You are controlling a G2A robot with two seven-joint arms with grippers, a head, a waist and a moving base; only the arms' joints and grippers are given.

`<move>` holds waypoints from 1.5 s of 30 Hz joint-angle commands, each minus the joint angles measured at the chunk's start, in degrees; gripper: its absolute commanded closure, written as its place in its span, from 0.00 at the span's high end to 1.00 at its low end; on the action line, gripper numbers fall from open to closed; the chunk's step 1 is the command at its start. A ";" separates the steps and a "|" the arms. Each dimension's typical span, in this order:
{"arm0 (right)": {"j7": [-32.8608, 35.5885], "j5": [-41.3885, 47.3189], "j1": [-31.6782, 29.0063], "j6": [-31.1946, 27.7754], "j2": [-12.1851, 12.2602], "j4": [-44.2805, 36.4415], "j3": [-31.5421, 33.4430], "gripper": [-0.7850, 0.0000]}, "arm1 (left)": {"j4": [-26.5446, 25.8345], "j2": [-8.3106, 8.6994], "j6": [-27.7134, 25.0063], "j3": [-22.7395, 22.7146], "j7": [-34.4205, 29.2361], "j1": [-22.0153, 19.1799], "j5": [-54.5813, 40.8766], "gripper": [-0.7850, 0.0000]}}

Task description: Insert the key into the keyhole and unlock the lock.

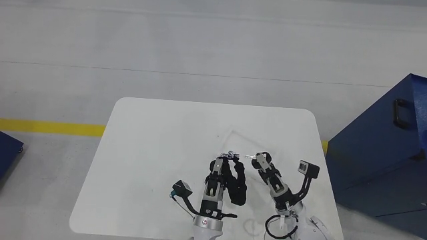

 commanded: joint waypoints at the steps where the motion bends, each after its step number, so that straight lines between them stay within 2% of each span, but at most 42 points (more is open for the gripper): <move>1: -0.14 -0.11 0.06 0.22 -0.13 -0.02 -0.19 0.00 | 0.00 0.00 0.00 0.00 0.00 0.00 0.00 0.00; 45: 1.04 -0.21 0.02 2.61 -2.19 -0.03 -0.92 0.00 | 0.00 0.00 0.00 0.00 0.00 0.00 0.00 0.00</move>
